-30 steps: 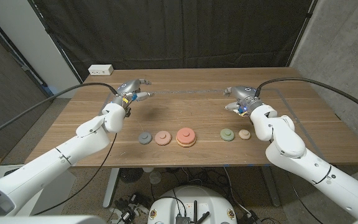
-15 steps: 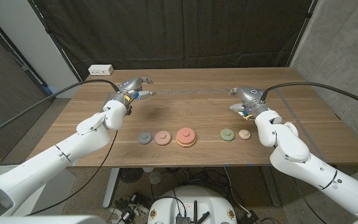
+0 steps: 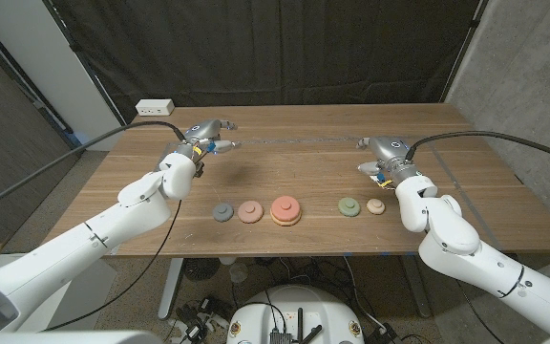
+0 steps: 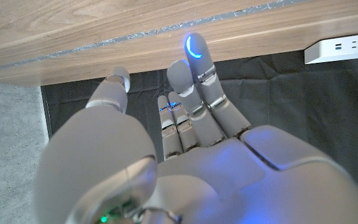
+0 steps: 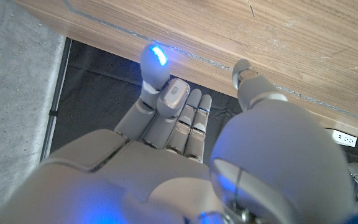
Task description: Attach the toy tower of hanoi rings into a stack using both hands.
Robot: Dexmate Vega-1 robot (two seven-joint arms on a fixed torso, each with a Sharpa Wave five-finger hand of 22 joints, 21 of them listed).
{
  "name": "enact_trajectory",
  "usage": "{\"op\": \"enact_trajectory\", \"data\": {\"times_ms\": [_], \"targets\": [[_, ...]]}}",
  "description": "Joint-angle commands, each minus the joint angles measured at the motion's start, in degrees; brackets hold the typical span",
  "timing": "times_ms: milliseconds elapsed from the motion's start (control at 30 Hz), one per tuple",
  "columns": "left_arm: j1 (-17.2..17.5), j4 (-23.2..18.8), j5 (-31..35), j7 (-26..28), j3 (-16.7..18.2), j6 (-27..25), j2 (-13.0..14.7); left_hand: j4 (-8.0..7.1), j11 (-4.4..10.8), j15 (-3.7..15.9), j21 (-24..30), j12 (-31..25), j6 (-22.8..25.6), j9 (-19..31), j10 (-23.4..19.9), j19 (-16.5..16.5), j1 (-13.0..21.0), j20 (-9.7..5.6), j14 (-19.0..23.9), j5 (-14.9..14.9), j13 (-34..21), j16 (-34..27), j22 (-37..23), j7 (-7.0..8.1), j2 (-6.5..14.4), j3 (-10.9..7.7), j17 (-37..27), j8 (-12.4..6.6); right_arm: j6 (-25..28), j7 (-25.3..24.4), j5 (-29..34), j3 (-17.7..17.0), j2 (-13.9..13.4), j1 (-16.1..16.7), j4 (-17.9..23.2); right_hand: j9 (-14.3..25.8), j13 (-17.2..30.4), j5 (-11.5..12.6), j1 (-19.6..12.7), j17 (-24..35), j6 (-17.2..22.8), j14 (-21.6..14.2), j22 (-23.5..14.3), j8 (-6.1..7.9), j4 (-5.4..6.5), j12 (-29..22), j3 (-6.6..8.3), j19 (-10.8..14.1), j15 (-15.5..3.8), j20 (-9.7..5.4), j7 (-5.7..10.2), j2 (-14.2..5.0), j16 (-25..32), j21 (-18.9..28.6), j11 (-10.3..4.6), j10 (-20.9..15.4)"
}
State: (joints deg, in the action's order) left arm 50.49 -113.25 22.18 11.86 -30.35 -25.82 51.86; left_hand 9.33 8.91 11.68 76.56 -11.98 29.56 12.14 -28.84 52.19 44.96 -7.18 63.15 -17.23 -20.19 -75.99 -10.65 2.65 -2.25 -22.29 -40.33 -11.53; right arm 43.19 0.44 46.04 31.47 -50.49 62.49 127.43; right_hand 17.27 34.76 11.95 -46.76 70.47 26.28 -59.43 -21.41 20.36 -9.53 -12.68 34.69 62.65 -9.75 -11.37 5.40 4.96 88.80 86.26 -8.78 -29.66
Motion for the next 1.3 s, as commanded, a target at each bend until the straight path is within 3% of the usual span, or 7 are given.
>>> {"op": "enact_trajectory", "data": {"times_ms": [33,433,633,1300], "targets": [[1.0,-3.3,0.2,-2.6,0.5,-2.8,1.7,-0.11,-0.16,0.8,0.2,0.1,-0.3,0.1,0.5,-0.3,-0.4,-4.76,-0.2,-0.2,-0.2,0.0,-0.2,0.12,0.0,-0.46,0.0,0.11,1.6,-2.4,-1.4,1.2,-0.9,0.0,0.6,0.0,0.0,0.5,-0.7,0.3,0.1,-0.7,-0.2,-0.03,0.12,0.2,0.57,0.4,-2.65,-1.19,-0.06,-0.05,0.3,0.1,0.09,0.1],[4.4,-8.1,-0.9,-3.3,2.7,-4.0,4.8,0.65,0.24,0.8,0.4,0.0,-0.5,0.1,0.5,-0.3,1.0,-5.04,-0.5,-0.3,-0.3,0.1,-0.2,0.35,-0.6,-0.71,0.3,0.08,1.4,-3.7,-3.0,1.7,-1.9,-0.1,0.9,-0.2,-0.4,0.7,-0.8,0.3,0.2,-0.9,0.0,-0.13,0.17,0.5,1.06,0.2,-2.62,-1.21,-0.2,-0.3,0.1,0.1,0.04,-0.5],[5.6,-10.2,-1.2,-4.9,3.1,-5.4,6.3,0.78,0.28,0.8,0.5,0.0,-0.7,0.2,0.7,-0.2,1.5,-5.01,-0.5,-0.3,-0.3,0.1,-0.3,0.43,-0.8,-0.76,0.4,0.12,2.1,-5.3,-3.2,1.6,-1.9,0.6,1.2,-0.3,-0.5,0.9,-0.8,0.3,0.6,-1.0,0.3,-0.04,0.21,0.5,1.32,0.0,-2.61,-1.21,0.46,-0.55,0.0,-0.2,-0.1,-1.0],[12.4,-17.2,-4.7,-6.0,8.3,-5.6,12.7,0.13,-0.04,0.81,1.0,0.1,-1.7,0.2,1.6,-0.6,1.9,-4.78,-0.5,-0.2,-0.4,0.0,-0.4,0.19,-1.5,-0.2,1.1,0.16,1.8,-7.5,-4.9,1.7,-3.1,1.4,2.1,-0.5,-0.3,1.1,-0.7,0.2,0.8,-0.8,0.6,-0.03,0.26,0.3,1.63,0.0,-2.61,-1.2,0.79,-0.69,-0.2,-0.2,-0.33,-1.8]]}}
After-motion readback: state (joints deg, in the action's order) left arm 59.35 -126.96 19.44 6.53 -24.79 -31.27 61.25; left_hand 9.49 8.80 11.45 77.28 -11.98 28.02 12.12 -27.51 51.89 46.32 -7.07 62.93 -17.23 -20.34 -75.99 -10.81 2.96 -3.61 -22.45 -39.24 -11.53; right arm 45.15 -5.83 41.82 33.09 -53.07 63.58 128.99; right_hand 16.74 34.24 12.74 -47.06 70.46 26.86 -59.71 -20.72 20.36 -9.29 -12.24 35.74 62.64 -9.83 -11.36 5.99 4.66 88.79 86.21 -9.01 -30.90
